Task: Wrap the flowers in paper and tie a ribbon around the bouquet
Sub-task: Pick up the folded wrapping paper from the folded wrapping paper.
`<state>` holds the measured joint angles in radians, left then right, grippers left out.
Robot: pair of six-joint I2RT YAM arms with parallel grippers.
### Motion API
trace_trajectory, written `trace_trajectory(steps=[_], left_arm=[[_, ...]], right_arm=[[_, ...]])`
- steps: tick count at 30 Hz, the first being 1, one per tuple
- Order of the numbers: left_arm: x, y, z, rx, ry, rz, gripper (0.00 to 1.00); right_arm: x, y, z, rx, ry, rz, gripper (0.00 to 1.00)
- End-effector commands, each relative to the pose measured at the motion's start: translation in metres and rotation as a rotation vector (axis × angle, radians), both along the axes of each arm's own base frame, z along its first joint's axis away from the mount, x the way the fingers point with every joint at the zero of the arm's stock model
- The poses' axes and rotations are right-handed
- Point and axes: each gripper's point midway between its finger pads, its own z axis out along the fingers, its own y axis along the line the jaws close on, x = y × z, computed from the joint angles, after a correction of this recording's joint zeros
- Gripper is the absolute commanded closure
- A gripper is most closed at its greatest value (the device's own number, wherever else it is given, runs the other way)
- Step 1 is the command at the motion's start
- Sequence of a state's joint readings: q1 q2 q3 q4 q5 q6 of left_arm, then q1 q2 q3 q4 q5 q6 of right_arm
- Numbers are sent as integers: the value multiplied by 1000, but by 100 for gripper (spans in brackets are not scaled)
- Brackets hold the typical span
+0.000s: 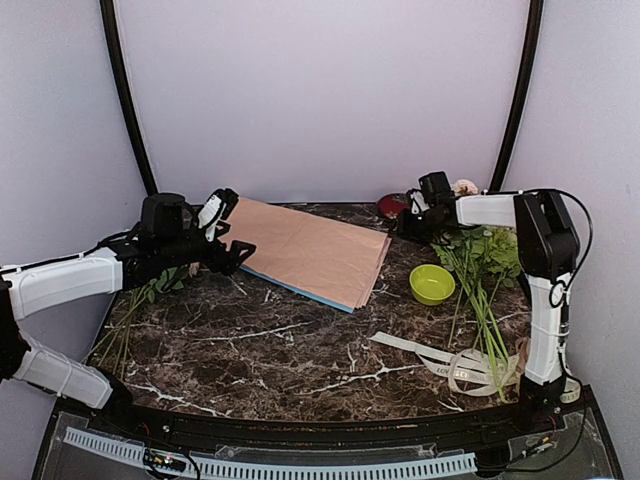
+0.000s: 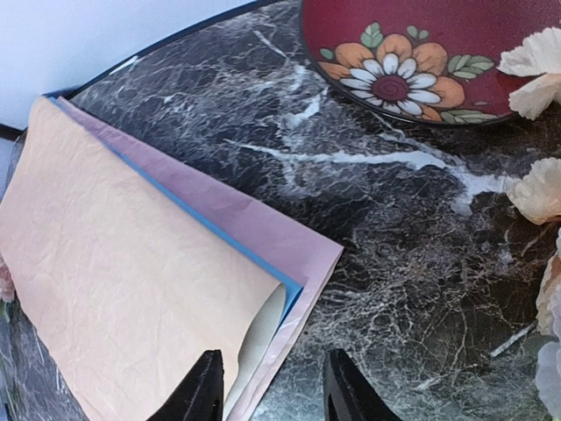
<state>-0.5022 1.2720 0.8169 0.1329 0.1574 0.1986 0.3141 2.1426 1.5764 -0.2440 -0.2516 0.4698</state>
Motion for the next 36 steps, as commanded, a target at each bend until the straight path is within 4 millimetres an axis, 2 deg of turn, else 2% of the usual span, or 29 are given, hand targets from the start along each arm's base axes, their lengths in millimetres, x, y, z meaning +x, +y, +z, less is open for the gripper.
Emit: trace_trajectory(steps=[1, 8, 17, 23, 36], left_arm=[[-1, -3, -1, -1, -1, -18, 13], [-1, -4, -3, 2, 4, -19, 13], [-1, -5, -4, 0, 9, -25, 13], [-1, -4, -6, 6, 11, -23, 13], [-1, -4, -8, 13, 16, -22, 13]], right_arm=[[4, 12, 23, 153, -71, -47, 68], [6, 26, 8, 223, -18, -27, 64], [6, 36, -3, 270, 17, -7, 70], [5, 41, -5, 291, 25, 7, 74], [12, 54, -8, 338, 31, 54, 72]])
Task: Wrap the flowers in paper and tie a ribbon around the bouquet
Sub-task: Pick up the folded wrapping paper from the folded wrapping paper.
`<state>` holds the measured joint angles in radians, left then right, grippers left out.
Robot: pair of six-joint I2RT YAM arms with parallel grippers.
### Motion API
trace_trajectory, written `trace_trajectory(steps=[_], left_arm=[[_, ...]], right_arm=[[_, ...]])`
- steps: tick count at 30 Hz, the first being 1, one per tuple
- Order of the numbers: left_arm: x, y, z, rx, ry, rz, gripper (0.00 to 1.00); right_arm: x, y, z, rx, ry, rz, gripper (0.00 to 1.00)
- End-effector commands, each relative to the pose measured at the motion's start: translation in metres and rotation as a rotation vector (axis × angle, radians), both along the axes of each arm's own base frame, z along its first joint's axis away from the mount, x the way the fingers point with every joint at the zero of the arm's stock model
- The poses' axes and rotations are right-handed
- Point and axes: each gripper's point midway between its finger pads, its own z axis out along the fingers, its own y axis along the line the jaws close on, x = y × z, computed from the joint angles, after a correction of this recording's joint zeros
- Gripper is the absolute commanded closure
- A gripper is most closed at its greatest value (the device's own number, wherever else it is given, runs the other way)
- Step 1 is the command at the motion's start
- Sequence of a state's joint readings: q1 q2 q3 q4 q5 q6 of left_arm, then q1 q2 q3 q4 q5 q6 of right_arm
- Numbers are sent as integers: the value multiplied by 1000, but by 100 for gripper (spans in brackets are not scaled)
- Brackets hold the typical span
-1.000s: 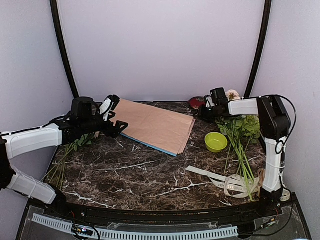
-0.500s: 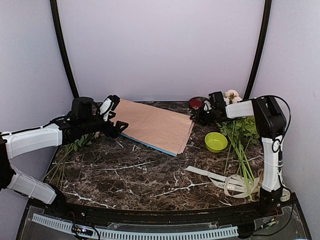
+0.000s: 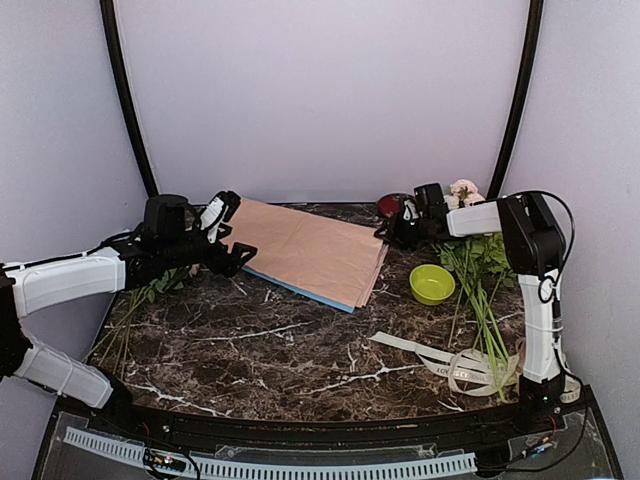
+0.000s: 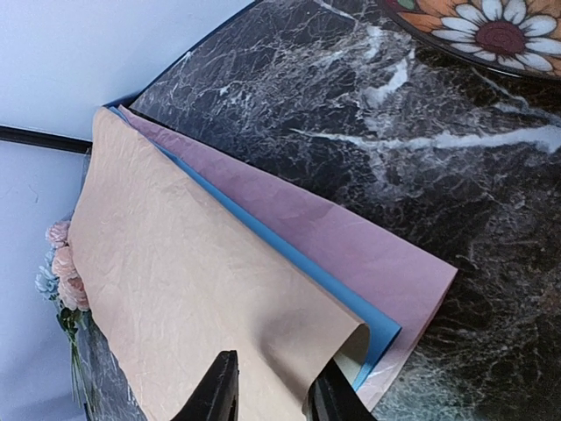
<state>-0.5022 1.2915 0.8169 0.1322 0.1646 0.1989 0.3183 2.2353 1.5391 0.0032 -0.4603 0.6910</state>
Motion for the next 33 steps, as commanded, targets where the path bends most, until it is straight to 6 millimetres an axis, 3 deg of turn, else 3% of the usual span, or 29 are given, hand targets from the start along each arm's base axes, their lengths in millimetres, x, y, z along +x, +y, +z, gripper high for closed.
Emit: trace_trajectory(steps=[1, 11, 13, 16, 18, 23, 27, 30, 33], left_arm=[[-2, -2, 0, 4, -3, -17, 13], [-3, -4, 0, 2, -1, -25, 13], [-2, -3, 1, 4, -6, -23, 13], [-4, -4, 2, 0, -10, -31, 13], [-6, -6, 4, -7, -15, -52, 13], [-16, -12, 15, -32, -72, -118, 13], [-29, -15, 38, -24, -195, -190, 15], [-47, -19, 58, 22, -328, -274, 15], [-78, -29, 74, 93, -497, -391, 13]], right_arm=[[7, 16, 9, 60, -35, 49, 71], [18, 29, 12, 141, -37, 61, 70], [18, 34, 16, 157, -39, 71, 76], [17, 39, 25, 168, -52, 82, 100], [13, 43, 41, 190, -67, 93, 100], [-9, 46, 113, 242, -163, 85, 100], [-42, 64, 192, 318, -285, 103, 100], [-70, 81, 253, 360, -386, 127, 100], [-103, 98, 313, 415, -492, 158, 100]])
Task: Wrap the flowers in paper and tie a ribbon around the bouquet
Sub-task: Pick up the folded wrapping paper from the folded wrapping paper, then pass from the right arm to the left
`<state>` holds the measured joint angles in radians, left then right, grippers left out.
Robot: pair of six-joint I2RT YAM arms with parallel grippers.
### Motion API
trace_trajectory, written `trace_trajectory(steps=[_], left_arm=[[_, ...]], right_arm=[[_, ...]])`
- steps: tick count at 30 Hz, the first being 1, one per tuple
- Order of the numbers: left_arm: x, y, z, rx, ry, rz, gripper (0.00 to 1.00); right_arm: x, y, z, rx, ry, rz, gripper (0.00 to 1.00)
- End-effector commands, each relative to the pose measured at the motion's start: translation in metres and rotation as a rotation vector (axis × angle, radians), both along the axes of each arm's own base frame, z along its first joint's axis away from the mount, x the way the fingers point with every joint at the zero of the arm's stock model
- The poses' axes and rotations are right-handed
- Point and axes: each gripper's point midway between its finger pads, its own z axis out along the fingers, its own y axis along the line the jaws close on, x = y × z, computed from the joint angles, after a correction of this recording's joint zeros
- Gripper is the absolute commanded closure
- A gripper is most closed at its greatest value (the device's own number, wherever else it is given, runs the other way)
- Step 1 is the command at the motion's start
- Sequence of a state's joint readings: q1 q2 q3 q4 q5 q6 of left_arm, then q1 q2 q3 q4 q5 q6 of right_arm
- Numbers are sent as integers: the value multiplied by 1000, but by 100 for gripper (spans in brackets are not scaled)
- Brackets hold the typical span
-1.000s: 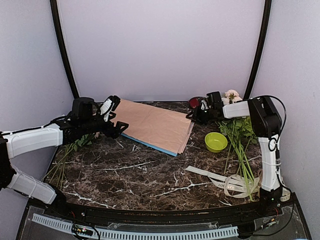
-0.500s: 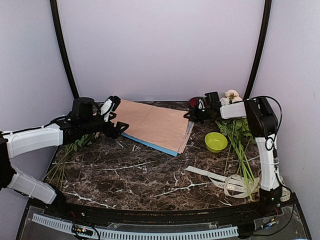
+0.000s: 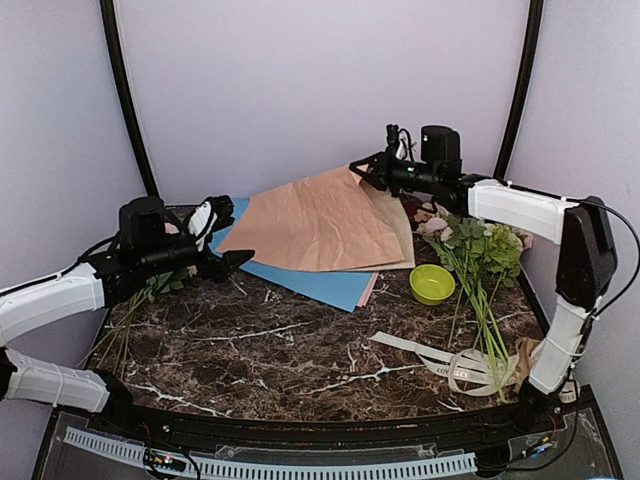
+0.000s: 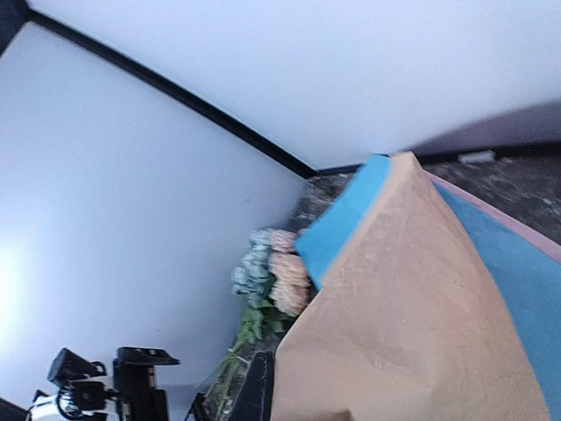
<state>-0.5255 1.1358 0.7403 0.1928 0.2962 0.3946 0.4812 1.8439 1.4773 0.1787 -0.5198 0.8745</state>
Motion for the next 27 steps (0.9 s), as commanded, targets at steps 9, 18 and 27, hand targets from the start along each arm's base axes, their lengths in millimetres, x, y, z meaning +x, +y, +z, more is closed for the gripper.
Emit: trace_trajectory(steps=[9, 18, 27], left_arm=[[-64, -55, 58, 201, -625, -149, 4], [-98, -113, 95, -13, -658, -124, 1], [-95, -121, 127, -287, -569, -81, 1]], right_arm=[[-125, 42, 226, 322, -474, 16, 100], [-168, 38, 301, 368, -728, -233, 100], [-177, 64, 308, 329, -773, -266, 100]])
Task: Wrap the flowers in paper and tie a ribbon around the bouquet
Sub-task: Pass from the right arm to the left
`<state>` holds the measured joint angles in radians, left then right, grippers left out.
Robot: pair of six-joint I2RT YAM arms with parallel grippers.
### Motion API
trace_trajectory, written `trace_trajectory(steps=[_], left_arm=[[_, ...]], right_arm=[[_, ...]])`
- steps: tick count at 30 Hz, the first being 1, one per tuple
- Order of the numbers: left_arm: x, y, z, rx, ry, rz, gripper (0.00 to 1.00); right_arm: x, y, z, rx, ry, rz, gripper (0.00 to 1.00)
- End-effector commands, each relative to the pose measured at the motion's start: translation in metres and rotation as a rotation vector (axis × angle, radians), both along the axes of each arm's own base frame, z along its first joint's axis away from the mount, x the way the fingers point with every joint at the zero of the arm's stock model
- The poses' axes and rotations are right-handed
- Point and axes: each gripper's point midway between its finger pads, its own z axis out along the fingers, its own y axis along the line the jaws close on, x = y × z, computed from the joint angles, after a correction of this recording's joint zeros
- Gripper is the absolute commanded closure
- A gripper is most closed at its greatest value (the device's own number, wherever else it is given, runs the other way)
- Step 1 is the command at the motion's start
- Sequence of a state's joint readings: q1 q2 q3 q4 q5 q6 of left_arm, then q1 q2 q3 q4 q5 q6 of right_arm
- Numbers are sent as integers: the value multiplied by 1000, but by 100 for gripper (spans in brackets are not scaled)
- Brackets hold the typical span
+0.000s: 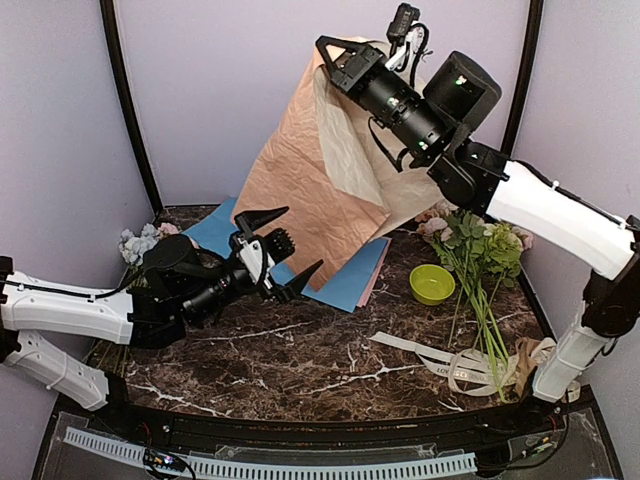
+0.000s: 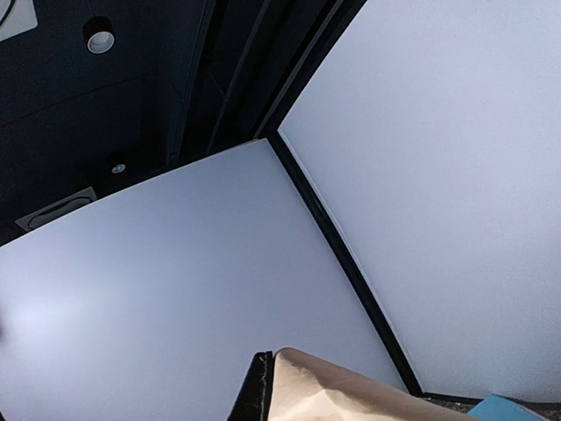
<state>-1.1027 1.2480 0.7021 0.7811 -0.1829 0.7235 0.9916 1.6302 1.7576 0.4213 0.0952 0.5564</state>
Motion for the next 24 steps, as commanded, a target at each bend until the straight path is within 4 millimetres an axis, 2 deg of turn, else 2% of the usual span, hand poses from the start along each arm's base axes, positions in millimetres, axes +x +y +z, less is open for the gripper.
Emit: trace_trajectory(steps=[1, 4, 9, 13, 16, 21, 24], left_arm=[[-9, -3, 55, -238, 18, -82, 1], [-38, -18, 72, -243, 35, -268, 1], [-42, -19, 86, -193, 28, -244, 1], [-31, -4, 111, -248, 75, -156, 1], [-33, -9, 115, -273, 158, -198, 1], [-61, -19, 116, -289, 226, -383, 1], [-60, -23, 115, -299, 272, -393, 3]], right_arm=[[0, 3, 7, 6, -43, -104, 100], [-1, 2, 11, -5, -50, -149, 100], [-11, -1, 18, -56, -123, -225, 100], [-8, 4, 9, -152, -146, -315, 100], [-6, 6, 1, -179, -173, -387, 100], [-6, 17, -5, -236, -221, -488, 100], [-7, 23, -8, -261, -242, -512, 100]])
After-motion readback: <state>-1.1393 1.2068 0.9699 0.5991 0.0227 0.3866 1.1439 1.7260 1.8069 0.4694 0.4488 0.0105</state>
